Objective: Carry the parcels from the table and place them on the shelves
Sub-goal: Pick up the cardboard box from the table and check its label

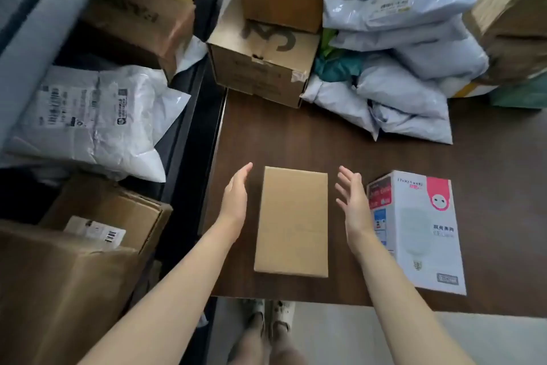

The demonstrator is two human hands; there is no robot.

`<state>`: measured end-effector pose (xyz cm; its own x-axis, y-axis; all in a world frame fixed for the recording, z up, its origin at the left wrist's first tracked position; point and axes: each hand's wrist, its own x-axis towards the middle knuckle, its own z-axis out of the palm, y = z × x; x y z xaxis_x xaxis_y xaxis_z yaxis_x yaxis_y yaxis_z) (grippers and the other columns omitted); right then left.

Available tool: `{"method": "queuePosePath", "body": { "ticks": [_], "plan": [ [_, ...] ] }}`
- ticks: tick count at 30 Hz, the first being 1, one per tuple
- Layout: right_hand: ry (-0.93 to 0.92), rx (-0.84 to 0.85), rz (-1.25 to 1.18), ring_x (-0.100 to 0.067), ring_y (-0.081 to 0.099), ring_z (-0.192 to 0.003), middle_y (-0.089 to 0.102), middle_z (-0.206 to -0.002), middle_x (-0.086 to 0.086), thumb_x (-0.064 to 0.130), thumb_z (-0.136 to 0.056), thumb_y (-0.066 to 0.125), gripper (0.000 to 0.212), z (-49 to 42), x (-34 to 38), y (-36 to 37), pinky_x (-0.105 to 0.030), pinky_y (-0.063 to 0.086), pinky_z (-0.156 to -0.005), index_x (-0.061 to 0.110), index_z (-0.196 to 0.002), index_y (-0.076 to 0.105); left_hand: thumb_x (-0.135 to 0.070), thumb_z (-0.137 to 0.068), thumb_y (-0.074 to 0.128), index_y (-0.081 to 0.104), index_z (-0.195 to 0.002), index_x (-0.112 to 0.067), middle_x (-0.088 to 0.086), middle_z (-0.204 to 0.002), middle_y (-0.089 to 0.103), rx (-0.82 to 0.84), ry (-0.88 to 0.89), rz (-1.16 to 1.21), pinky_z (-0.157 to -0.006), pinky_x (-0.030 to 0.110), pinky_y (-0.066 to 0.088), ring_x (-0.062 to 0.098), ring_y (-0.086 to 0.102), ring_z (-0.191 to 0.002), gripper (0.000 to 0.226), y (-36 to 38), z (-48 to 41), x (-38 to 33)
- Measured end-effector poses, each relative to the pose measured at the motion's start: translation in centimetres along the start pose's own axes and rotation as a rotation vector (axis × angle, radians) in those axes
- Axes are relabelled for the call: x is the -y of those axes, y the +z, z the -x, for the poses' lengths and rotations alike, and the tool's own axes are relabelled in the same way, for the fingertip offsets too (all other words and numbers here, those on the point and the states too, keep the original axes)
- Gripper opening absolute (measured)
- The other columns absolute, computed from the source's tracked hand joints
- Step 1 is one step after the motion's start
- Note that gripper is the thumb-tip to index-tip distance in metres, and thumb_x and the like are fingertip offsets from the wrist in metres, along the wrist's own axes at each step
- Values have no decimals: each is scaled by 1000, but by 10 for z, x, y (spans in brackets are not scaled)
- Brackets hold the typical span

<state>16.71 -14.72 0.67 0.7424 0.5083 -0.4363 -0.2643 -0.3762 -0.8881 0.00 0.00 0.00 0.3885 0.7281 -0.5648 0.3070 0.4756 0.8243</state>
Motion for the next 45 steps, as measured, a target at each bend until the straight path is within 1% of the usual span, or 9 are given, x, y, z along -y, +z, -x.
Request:
{"method": "queuePosePath", "body": {
  "ticks": [7, 11, 14, 16, 20, 29, 37, 41, 45],
  "plan": [
    [238, 87, 120, -20, 60, -122, 68, -122, 1, 51, -107, 23, 53, 35, -54, 9, -34, 45, -97, 22, -131, 61, -50, -101, 33, 54, -122, -55, -8, -141, 57, 52, -111, -69, -101, 35, 43, 9, 53, -122, 30, 11, 11, 51],
    [171, 53, 43, -16, 62, -115, 65, -125, -3, 51, -107, 24, 50, 34, -32, 22, -27, 46, -83, 25, -134, 56, -45, -101, 36, 52, -134, -40, 1, -132, 63, 51, -107, 100, -102, 53, 48, 24, 61, -118, 37, 15, 17, 27],
    [11, 9, 14, 7, 59, -106, 58, -130, 0, 49, -107, 28, 42, 27, 1, 24, -20, 45, -81, 31, -134, 56, -49, -100, 36, 51, -137, -29, 11, -128, 64, 119, -50, 200, -98, 55, 50, 34, 62, -115, 45, 17, 26, -14],
    [-65, 7, -32, 3, 58, -112, 56, -133, -1, 57, -101, 30, 49, 25, 29, 23, -29, 49, -91, 33, -133, 57, -47, -102, 31, 52, -133, -15, 12, -113, 68, 204, 18, 245, -84, 46, 57, 32, 65, -101, 50, 21, 33, -46],
    [-151, 55, -202, -34, 54, -132, 53, -142, -19, 73, -87, 39, 73, 28, 90, 15, -59, 41, -112, 24, -138, 58, -48, -103, 23, 55, -131, -7, 4, -86, 75, 377, 135, 308, -60, 30, 57, 17, 72, -76, 59, 28, 49, -116],
    [-429, 101, -273, -28, 61, -126, 57, -140, -14, 61, -80, 62, 67, 77, 234, -13, -52, 50, -105, 26, -137, 57, -53, -102, 23, 70, -99, -21, -2, -79, 76, 387, 432, 242, -59, 26, 57, 11, 72, -72, 57, 30, 102, -237],
    [-741, 90, -374, -8, 74, -91, 74, -110, 5, 66, -72, 63, 65, 140, 360, -43, -22, 60, -70, 28, -125, 62, -59, -98, 28, 76, -93, -23, 3, -83, 77, 455, 696, 190, -59, 29, 57, 16, 72, -72, 61, 31, 195, -365],
    [-843, 97, -397, -13, 76, -92, 78, -105, 7, 69, -72, 64, 48, 175, 403, -64, -34, 62, -76, 39, -110, 68, -59, -97, 30, 81, -83, -27, 2, -78, 79, 507, 800, 198, -55, 27, 57, 15, 75, -67, 61, 36, 236, -406],
    [-834, 120, -499, -27, 76, -101, 77, -116, -6, 68, -75, 66, 59, 197, 432, -86, -47, 62, -82, 31, -120, 70, -59, -94, 38, 65, -125, -24, 12, -118, 73, 510, 844, 194, -87, 44, 55, 32, 69, -105, 54, 39, 261, -427]
  ]
}}
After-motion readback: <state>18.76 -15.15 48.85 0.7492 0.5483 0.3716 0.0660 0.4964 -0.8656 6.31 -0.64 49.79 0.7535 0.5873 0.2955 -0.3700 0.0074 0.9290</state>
